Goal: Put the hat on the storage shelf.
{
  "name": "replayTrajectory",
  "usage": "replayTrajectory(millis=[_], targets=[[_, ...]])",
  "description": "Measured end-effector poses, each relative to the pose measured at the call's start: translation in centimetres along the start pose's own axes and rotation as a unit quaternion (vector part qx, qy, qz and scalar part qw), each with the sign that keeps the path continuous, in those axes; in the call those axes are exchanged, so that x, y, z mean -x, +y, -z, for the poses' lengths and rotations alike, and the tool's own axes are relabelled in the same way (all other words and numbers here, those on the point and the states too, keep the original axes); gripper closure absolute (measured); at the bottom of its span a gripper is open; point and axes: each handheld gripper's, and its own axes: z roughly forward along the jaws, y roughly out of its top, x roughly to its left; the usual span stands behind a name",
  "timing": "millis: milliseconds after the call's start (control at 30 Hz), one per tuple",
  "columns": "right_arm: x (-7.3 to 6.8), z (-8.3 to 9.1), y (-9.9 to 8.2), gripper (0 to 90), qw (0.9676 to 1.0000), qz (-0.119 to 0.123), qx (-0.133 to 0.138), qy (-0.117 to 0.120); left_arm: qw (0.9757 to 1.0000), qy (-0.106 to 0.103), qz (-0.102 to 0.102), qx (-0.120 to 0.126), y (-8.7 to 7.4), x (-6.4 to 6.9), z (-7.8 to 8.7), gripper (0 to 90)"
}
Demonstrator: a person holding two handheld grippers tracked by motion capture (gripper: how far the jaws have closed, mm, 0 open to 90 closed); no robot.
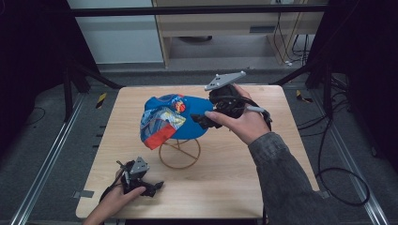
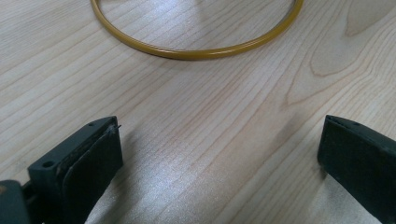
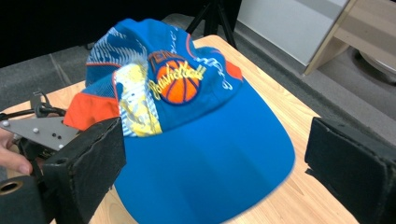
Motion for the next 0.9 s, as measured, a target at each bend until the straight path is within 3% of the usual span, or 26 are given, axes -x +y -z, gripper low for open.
replayTrajectory(millis=[467, 733, 900], targets=[[1.5, 1.9, -2.7, 6.9, 0.9995, -0.024, 0.008, -0.021, 1.0, 0.0, 0.0, 0.0, 0.0, 0.0, 0.0, 0.0], [2.6, 3.9, -4.5, 8.9, 0.9987, -0.034, 0.011, -0.036, 1.0, 0.001, 0.001, 0.001, 0.0, 0.0, 0.0, 0.0], [2.9, 4.9, -6.0, 9.9, 0.9985, -0.028, 0.008, -0.047, 1.0, 0.002, 0.0, 0.0, 0.0, 0.0, 0.0, 0.0]])
